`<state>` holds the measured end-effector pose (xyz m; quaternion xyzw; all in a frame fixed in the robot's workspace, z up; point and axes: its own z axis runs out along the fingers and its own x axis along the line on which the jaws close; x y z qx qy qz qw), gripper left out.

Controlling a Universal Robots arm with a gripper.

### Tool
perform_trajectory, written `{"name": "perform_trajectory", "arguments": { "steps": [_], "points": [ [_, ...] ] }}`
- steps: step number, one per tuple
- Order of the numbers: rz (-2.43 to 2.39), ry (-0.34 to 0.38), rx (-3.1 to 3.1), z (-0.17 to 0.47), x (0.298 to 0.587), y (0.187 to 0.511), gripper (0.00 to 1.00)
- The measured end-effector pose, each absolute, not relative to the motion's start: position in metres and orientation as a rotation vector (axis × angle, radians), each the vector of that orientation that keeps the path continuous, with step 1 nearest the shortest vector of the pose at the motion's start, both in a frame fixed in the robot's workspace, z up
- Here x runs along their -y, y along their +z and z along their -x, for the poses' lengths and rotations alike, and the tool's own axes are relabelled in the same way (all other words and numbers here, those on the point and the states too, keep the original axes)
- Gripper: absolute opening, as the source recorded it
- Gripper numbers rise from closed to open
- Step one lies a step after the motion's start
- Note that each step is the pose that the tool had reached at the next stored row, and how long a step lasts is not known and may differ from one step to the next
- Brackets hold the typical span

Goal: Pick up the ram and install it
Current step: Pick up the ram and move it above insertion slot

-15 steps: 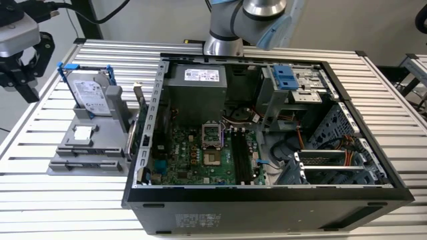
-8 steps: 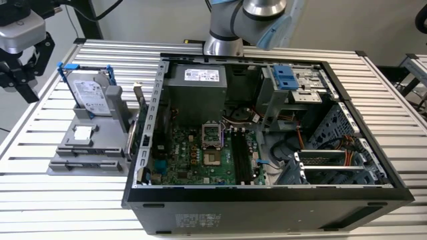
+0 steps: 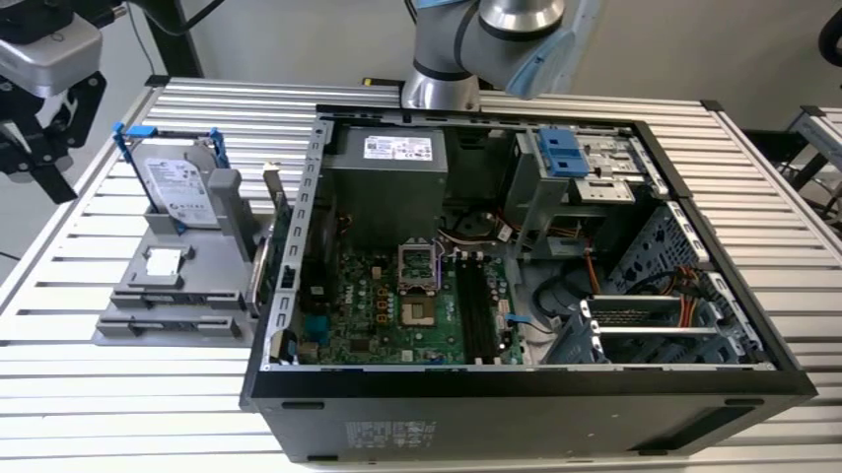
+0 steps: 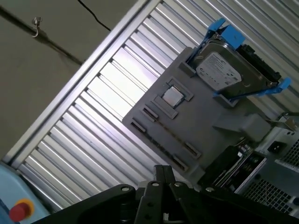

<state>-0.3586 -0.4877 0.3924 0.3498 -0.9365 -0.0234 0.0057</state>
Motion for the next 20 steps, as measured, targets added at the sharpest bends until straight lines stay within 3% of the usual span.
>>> {"name": "perform_trajectory", "arguments": {
  "steps": [20],
  "points": [
    [-1.418, -0.046, 2.816, 0.3585, 0.4873, 0.3924, 0.00]
  ]
}}
